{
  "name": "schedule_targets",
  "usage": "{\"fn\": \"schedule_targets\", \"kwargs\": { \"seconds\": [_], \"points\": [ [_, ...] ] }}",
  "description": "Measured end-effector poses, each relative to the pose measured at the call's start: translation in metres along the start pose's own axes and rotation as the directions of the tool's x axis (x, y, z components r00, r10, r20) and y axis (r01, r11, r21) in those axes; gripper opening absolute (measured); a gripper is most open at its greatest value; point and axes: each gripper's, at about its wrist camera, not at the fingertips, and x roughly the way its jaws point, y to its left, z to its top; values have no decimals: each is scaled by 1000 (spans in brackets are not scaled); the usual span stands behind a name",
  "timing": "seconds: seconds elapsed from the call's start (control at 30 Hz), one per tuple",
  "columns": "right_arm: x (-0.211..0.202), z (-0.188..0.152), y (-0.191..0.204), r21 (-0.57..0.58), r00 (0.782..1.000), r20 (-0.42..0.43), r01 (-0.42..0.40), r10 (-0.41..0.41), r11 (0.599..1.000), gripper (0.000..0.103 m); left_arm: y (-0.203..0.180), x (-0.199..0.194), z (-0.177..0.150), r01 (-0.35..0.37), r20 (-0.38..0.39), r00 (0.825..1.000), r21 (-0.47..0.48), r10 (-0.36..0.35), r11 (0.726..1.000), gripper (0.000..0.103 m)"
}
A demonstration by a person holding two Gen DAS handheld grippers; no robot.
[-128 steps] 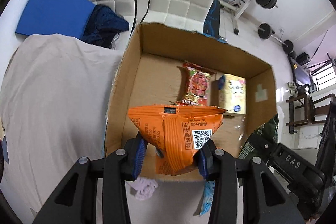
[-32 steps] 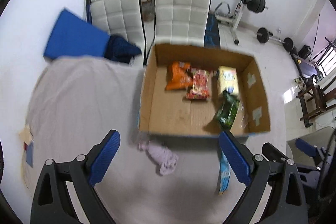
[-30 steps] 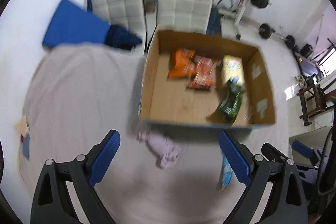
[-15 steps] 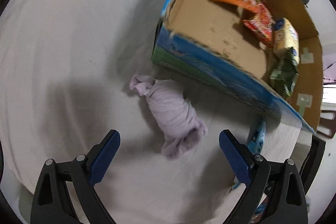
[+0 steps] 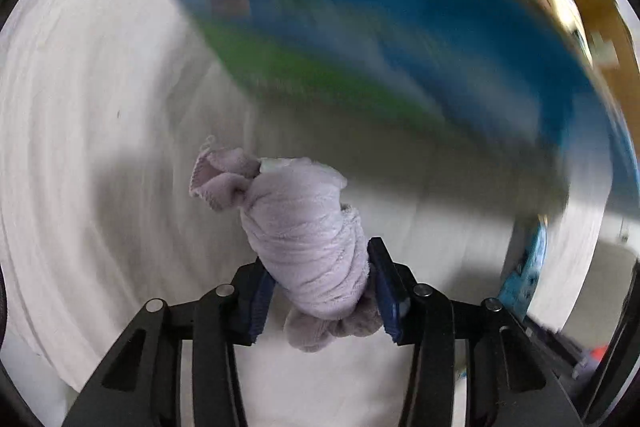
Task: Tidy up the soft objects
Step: 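Grasp the lilac rolled towel with the left tool while the right tool grasps the blue packet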
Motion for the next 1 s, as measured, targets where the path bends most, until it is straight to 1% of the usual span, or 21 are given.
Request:
{"fn": "schedule_targets", "kwargs": {
  "seconds": [0.1,0.13,0.2,0.3,0.43,0.47,0.53,0.63,0.7,0.83,0.9,0.93,1.0],
  "points": [
    [2,-19,-5,-26,999,-32,-10,9,1000,23,-7,-3,-35,-19,-20,1000,60,20,998,42],
    [3,-26,-5,-37,999,-41,-12,10,999,22,-10,-4,-50,-36,-21,999,84,38,996,42],
    [5,-44,-7,-65,998,-59,-10,6,998,21,-16,-2,-71,-40,-33,998,121,44,992,42],
    [8,-63,-8,-95,997,-80,-13,6,995,21,-26,8,-94,-70,-42,996,160,78,985,42],
    [9,-75,-4,-130,998,-68,7,-16,992,21,-32,25,-102,-83,-66,993,156,95,984,42],
    [9,-76,-3,-134,998,-67,11,-20,991,21,-32,28,-101,-92,-70,992,156,104,984,44],
    [11,-80,1,-138,998,-66,14,-23,990,21,-35,30,-101,-99,-60,992,158,109,982,44],
    [12,-79,6,-150,997,-68,23,-34,988,22,-35,32,-88,-115,-55,991,168,125,979,44],
    [19,-80,17,-153,996,-75,26,-37,988,23,-40,34,-91,-118,-46,991,162,127,980,44],
    [28,-77,13,-130,995,-94,15,-27,991,24,-58,37,-96,-124,-31,991,156,131,980,42],
    [29,-79,13,-118,996,-79,23,-32,993,24,-59,34,-99,-125,-27,991,160,131,979,39],
    [29,-80,14,-122,997,-74,28,-37,992,22,-49,24,-104,-120,-21,992,162,125,980,38],
    [24,-84,19,-122,997,-67,25,-33,992,17,-48,10,-104,-111,-3,994,165,113,980,38]
  ]
}}
